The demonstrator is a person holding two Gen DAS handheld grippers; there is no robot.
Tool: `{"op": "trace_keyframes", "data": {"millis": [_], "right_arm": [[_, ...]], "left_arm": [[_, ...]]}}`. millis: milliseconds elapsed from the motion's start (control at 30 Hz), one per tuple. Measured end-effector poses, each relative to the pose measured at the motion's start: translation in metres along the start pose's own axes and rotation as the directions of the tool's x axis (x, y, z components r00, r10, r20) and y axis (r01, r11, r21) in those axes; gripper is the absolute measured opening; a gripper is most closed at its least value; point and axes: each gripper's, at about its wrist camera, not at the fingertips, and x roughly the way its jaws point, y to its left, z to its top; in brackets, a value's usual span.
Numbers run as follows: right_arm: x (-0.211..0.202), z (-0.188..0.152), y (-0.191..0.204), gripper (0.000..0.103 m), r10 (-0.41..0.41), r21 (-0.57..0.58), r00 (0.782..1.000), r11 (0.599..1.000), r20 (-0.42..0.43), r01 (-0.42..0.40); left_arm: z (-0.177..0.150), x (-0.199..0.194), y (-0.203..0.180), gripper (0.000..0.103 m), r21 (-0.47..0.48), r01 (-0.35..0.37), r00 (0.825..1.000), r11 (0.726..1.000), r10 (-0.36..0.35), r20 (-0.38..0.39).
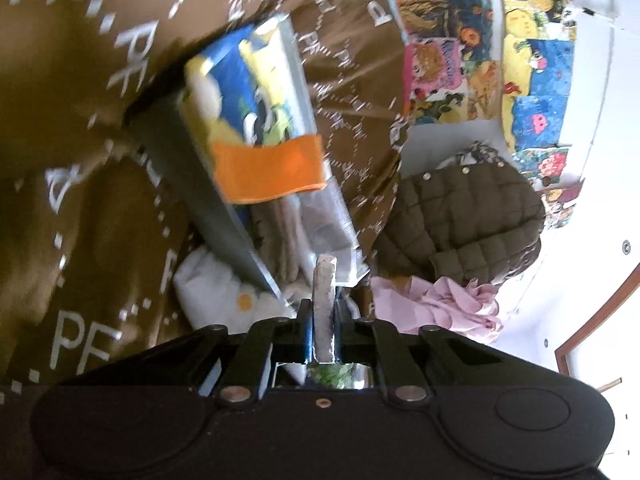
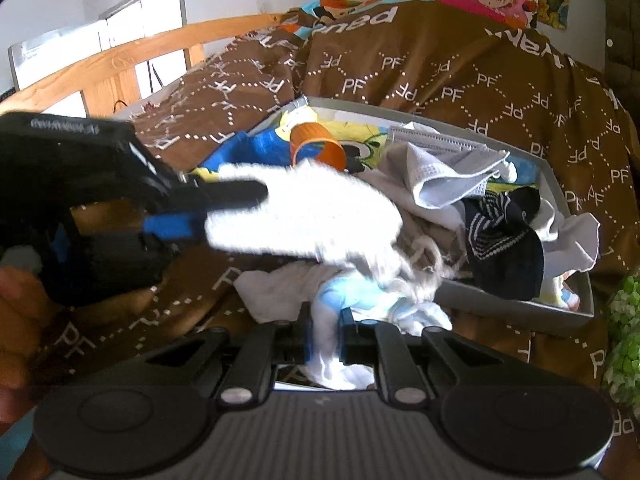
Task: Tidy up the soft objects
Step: 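Carry the white towel and fluffy cloth over the tray with both tools, then lower both cloths into the tray and open both tools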
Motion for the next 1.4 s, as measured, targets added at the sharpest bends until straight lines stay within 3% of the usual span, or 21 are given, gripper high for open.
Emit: {"op": "trace_keyframes", "data": {"millis": [167, 300, 400, 567, 733, 933, 1100, 1400], "right_arm": [[-0.011, 0.003, 0.004, 0.012, 0.029, -0.014, 0.997, 1.000, 0.070, -0.028], [-0.020, 0.004, 0.004, 0.012, 0.061, -0.018, 0.989, 0.998, 0.138, -0.059], [-0.029, 0.007, 0.006, 0.012, 0.071, -0.036, 0.977, 0.997, 0.200, -0.065], [-0.040, 0.021, 0.009, 0.012, 0.077, -0.055, 0.947, 0.996, 0.312, -0.063], [-0.026, 0.044, 0.008, 0.012, 0.039, -0.050, 0.921, 0.999, 0.388, -0.021], [0.007, 0.065, 0.003, 0.012, 0.015, -0.009, 0.920, 1.000, 0.392, -0.013], [0.031, 0.068, 0.003, 0.012, 0.012, 0.023, 0.940, 0.999, 0.342, -0.022], [0.056, 0.072, 0.006, 0.013, 0.004, 0.068, 0.969, 0.997, 0.248, -0.021]], "left_arm": [[0.012, -0.018, -0.024, 0.010, 0.121, -0.012, 0.997, 0.993, 0.003, 0.079], [0.019, -0.028, -0.042, 0.010, 0.259, -0.096, 0.987, 0.961, 0.058, 0.152], [0.022, -0.031, -0.051, 0.010, 0.353, -0.161, 0.977, 0.922, 0.100, 0.186], [0.022, -0.032, -0.066, 0.010, 0.497, -0.249, 0.960, 0.831, 0.146, 0.237], [0.021, -0.030, -0.068, 0.010, 0.562, -0.305, 0.943, 0.769, 0.163, 0.289], [0.021, -0.027, -0.064, 0.011, 0.606, -0.394, 0.913, 0.691, 0.216, 0.347], [0.026, -0.024, -0.052, 0.010, 0.597, -0.434, 0.898, 0.675, 0.267, 0.351], [0.028, -0.017, -0.042, 0.011, 0.607, -0.453, 0.890, 0.653, 0.299, 0.344]]}}
